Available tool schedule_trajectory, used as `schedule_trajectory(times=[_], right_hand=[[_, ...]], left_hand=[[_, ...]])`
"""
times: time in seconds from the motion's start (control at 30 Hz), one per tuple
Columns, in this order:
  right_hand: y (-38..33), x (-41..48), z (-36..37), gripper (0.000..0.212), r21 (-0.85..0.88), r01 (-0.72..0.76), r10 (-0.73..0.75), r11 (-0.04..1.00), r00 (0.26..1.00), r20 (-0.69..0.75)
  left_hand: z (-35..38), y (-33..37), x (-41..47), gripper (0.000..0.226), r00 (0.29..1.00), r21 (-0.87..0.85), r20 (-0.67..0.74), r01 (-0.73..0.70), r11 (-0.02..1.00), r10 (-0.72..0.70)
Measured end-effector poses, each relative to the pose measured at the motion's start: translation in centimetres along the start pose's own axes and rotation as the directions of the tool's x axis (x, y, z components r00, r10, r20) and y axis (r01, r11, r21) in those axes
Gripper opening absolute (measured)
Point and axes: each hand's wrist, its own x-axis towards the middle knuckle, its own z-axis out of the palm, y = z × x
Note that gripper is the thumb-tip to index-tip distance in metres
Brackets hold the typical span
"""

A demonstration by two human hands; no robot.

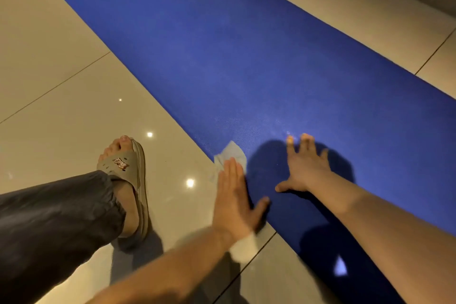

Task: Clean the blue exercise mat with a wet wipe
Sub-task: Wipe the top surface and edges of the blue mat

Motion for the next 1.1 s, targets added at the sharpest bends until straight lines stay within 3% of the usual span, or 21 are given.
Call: schedule_trajectory(times=[0.07, 0.13, 0.23, 0.3, 0.47, 0.53, 0.63, 0.7, 0.8, 0.87, 0.97, 1.03, 1.1], right_hand=[[1.1, -0.5, 1.2, 0.150, 0.043, -0.082, 0.081, 0.996, 0.997, 0.019], [1.3, -0.4, 1.8, 0.150, 0.060, -0.082, 0.081, 0.995, 0.997, 0.018], [1.0, -0.1, 1.5, 0.150, 0.076, -0.064, 0.061, 0.995, 0.997, 0.036], [1.0, -0.1, 1.5, 0.150, 0.077, -0.062, 0.059, 0.995, 0.998, 0.034], [1.2, -0.1, 1.8, 0.151, 0.083, -0.055, 0.053, 0.995, 0.998, 0.028], [1.2, -0.1, 1.8, 0.152, 0.090, -0.055, 0.053, 0.994, 0.998, 0.023], [1.1, -0.2, 1.9, 0.152, 0.101, -0.055, 0.053, 0.993, 0.998, 0.017], [1.1, -0.2, 1.9, 0.152, 0.095, -0.054, 0.054, 0.994, 0.998, 0.012], [1.0, 0.1, 1.8, 0.153, 0.081, -0.058, 0.056, 0.995, 0.998, 0.019], [1.0, 0.2, 1.8, 0.154, 0.076, -0.060, 0.058, 0.995, 0.998, 0.027], [1.1, 0.3, 1.8, 0.154, 0.076, -0.062, 0.060, 0.995, 0.998, 0.033], [1.1, 0.3, 1.8, 0.154, 0.079, -0.064, 0.061, 0.995, 0.997, 0.038], [1.0, 0.4, 1.9, 0.153, 0.081, -0.064, 0.061, 0.995, 0.997, 0.040]], left_hand=[[1.0, 2.9, -2.0, 0.107, 0.999, 0.030, 0.038, 0.026, 0.999, -0.027], [1.2, 2.9, -1.3, 0.103, 0.999, 0.007, -0.014, 0.046, 0.999, -0.045], [-0.1, -1.3, 2.2, 0.099, 0.994, 0.075, -0.110, 0.022, 0.997, -0.014], [-2.0, -4.5, 5.5, 0.101, 0.987, 0.141, -0.146, 0.091, 0.986, -0.070], [-3.5, -4.3, 6.6, 0.102, 0.980, 0.031, -0.128, 0.159, 0.987, -0.154], [-1.4, -1.7, 3.1, 0.106, 0.993, 0.037, -0.101, 0.061, 0.997, -0.057], [1.1, 1.2, -1.6, 0.112, 0.994, 0.066, 0.054, -0.103, 0.992, 0.100], [0.6, 0.4, -2.2, 0.109, 0.973, 0.114, 0.130, -0.204, 0.972, 0.189], [-1.3, -3.5, 0.3, 0.099, 0.928, 0.273, 0.102, -0.372, 0.887, 0.358], [-2.9, -5.4, 3.4, 0.102, 0.965, 0.306, 0.019, -0.256, 0.917, 0.263], [-4.8, -5.1, 7.3, 0.107, 1.000, 0.277, -0.014, -0.006, 0.961, 0.011], [-4.6, -3.5, 7.6, 0.108, 0.996, 0.176, -0.024, 0.085, 0.981, -0.082], [-3.3, -1.2, 5.8, 0.109, 0.997, 0.140, -0.014, 0.073, 0.987, -0.072]])
